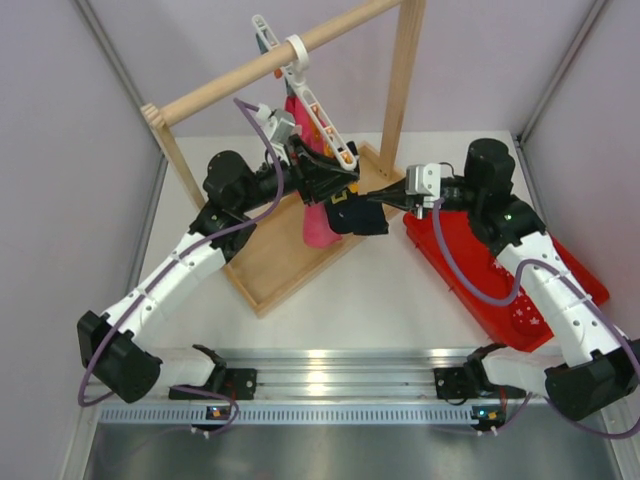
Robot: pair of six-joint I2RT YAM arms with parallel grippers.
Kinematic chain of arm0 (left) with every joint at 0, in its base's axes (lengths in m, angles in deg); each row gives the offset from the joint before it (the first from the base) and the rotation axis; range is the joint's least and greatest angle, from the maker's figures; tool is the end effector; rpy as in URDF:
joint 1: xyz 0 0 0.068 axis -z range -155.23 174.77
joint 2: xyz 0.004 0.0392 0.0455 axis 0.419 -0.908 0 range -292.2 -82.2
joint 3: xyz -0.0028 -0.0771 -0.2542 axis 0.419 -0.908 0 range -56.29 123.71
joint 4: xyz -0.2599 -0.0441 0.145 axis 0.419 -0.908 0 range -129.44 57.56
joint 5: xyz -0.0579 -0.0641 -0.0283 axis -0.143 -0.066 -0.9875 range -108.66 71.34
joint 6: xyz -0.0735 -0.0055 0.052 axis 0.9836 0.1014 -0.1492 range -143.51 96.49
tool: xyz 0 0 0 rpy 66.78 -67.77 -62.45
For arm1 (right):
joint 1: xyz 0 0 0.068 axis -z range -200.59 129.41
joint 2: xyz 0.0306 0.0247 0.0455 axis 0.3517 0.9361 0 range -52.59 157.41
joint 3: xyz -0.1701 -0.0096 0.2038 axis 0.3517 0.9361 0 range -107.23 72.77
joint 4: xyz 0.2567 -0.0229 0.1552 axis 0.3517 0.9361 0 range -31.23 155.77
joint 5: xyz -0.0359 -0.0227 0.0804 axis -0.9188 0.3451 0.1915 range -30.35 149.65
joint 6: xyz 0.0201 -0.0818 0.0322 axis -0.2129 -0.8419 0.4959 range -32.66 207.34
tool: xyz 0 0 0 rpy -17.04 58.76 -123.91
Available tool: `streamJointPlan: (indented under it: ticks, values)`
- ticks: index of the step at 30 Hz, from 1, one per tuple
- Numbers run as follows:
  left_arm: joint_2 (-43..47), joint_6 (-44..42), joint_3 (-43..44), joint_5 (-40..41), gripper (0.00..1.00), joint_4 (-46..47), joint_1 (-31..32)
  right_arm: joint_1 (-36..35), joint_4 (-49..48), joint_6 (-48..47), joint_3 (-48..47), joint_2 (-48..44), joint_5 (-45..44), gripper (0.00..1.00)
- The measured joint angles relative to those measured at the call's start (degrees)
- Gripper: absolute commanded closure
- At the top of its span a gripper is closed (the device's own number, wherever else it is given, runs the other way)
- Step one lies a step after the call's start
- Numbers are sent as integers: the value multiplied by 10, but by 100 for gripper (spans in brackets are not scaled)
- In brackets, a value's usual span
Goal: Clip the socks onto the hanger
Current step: Clamp the sock onto the hanger.
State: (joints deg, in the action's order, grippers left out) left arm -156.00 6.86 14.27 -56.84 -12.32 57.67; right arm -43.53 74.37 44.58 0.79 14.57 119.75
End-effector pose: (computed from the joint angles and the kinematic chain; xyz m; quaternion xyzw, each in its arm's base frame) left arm 0.2832 -0.2425 0.4435 0.2751 0.5569 -0.5640 0.5442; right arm 0.2611 0.1864 0.4125 -0.6299 0.3870 0.2850 0.6101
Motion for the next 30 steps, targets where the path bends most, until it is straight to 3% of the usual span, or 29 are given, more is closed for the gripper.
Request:
streamJointPlan:
  ticks: [11, 30]
  values:
    - [-19, 15, 0, -51, 100, 29, 0, -9, -50, 33, 0, 2, 0, 100]
    - [-19, 10, -3, -58, 100, 34, -2, -16, -66, 44, 0, 9, 7, 100]
